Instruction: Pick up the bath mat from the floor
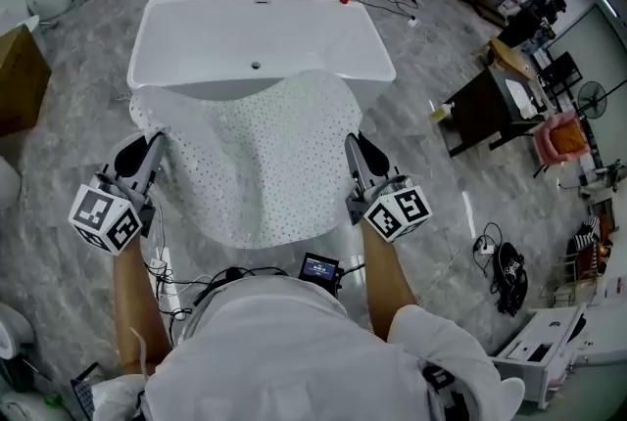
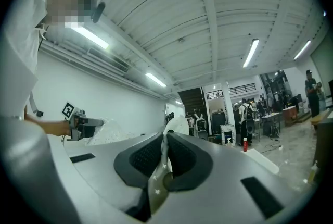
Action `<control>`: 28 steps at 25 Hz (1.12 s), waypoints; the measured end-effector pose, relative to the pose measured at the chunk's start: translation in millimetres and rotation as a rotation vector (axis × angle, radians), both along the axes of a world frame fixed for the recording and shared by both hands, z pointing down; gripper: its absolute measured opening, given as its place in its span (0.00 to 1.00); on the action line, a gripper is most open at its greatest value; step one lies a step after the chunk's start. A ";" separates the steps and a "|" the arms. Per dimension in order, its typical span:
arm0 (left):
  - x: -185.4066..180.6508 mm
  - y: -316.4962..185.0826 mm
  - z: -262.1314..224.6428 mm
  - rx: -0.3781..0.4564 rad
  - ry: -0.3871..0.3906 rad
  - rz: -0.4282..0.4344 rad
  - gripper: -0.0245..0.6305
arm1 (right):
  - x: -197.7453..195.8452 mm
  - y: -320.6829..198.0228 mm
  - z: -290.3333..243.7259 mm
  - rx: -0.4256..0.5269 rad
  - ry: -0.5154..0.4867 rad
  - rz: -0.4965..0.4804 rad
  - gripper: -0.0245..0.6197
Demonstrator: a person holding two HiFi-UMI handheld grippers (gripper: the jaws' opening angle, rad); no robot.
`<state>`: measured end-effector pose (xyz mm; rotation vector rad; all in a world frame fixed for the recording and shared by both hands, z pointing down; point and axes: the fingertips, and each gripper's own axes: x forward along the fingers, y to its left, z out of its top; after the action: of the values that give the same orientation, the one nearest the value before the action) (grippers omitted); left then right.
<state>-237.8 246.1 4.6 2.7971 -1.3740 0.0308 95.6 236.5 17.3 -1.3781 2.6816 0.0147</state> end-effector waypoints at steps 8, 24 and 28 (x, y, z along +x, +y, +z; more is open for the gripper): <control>42.7 19.9 -25.9 0.041 -0.013 0.003 0.09 | 40.8 26.3 -9.7 0.043 -0.022 -0.002 0.10; 96.3 55.6 9.8 -0.042 0.029 -0.052 0.09 | 103.8 49.6 24.8 -0.005 -0.050 -0.003 0.10; 108.6 54.6 24.7 -0.077 0.011 -0.050 0.09 | 106.0 51.8 39.2 -0.034 -0.038 -0.010 0.10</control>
<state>-129.2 300.6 29.3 2.6954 -1.4085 0.0664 201.6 288.3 56.5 -1.3596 2.6695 -0.0574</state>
